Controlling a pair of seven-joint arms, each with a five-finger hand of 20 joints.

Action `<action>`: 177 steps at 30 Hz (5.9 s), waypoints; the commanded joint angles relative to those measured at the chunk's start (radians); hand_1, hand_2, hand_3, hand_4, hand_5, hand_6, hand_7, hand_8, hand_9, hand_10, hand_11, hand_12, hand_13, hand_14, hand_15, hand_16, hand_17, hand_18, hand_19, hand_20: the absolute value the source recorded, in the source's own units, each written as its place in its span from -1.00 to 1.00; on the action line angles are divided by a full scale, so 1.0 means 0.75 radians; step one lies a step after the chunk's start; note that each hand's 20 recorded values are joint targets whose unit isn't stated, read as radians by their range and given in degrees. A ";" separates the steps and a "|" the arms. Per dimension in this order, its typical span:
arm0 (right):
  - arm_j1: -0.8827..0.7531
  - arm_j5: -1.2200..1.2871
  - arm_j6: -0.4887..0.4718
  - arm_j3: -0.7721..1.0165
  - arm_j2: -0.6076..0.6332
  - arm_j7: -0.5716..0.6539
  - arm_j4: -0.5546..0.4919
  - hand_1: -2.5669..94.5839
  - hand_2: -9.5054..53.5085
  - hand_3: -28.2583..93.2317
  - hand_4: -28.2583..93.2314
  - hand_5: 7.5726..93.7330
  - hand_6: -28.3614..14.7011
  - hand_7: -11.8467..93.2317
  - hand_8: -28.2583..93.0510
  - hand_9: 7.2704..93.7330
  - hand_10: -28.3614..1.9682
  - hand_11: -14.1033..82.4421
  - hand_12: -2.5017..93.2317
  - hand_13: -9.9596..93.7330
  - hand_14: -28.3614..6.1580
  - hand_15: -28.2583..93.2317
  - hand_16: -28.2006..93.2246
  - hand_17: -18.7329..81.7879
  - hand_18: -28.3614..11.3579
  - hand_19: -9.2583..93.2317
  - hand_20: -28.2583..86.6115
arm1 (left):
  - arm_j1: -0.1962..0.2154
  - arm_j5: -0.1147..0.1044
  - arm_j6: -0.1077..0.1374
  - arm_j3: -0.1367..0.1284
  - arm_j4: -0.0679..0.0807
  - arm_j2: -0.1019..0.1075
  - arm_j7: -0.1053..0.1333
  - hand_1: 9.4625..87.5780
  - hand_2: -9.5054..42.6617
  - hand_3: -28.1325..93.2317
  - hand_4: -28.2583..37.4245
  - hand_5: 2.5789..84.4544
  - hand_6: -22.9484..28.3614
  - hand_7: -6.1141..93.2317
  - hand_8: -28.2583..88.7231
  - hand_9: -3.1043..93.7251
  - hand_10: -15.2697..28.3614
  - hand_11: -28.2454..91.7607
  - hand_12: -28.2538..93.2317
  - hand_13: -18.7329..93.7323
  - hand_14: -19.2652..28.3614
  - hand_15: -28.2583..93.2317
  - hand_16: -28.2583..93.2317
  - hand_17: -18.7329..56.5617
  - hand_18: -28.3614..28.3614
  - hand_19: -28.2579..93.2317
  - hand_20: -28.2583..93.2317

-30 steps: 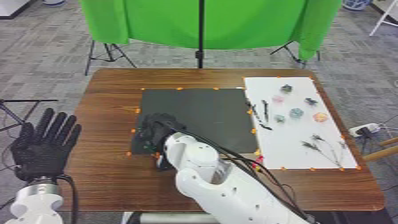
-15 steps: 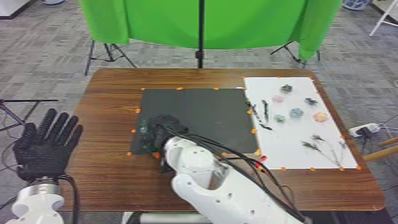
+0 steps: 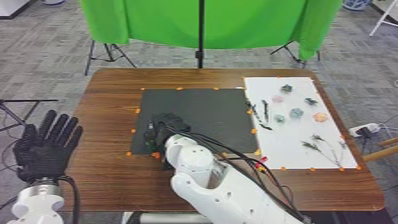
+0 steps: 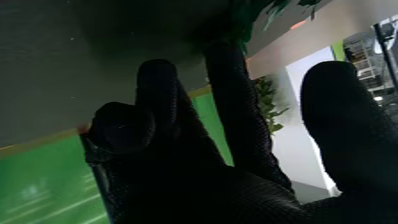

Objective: Arrange flowers

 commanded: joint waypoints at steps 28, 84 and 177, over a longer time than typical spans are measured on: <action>-0.064 0.298 0.133 0.152 0.118 0.043 -0.238 -0.45 -0.64 0.82 -0.89 0.35 0.10 -0.49 -0.74 -0.27 -0.92 -0.25 -0.62 -0.19 -0.94 0.83 -0.33 -0.04 -1.00 1.00 0.63 | 0.125 -0.015 0.016 -0.041 -0.023 -0.079 -0.012 -0.60 0.03 0.73 -1.00 -0.07 0.23 -0.70 -0.68 -0.17 0.39 -0.22 -0.38 -0.18 0.46 -0.03 -0.65 -0.67 0.46 0.03 -0.34; -1.027 -0.227 0.059 1.294 0.625 0.354 -0.563 0.12 -1.00 0.51 -1.00 0.43 0.07 -0.34 -0.75 0.24 -0.45 0.02 -0.51 0.18 -0.42 0.62 -0.25 -0.03 -0.96 0.97 0.28 | 0.097 0.010 0.001 -0.023 -0.024 -0.124 -0.068 -0.60 0.03 0.73 -1.00 -0.06 0.23 -0.70 -0.68 -0.17 0.40 -0.21 -0.38 -0.18 0.46 -0.03 -0.65 -0.68 0.46 0.03 -0.34; -0.401 -0.106 -0.063 0.408 0.160 0.231 -0.431 -0.14 -1.00 0.73 -0.88 0.65 -0.01 -0.22 -0.38 0.58 -0.55 0.13 -0.42 0.45 -0.46 0.71 -0.09 0.10 -1.00 1.00 0.59 | -0.050 0.012 0.052 0.097 0.035 -0.081 -0.129 -0.58 0.02 0.74 -1.00 -0.04 0.24 -0.69 -0.68 -0.16 0.41 -0.20 -0.38 -0.17 0.47 -0.01 -0.65 -0.68 0.46 0.04 -0.34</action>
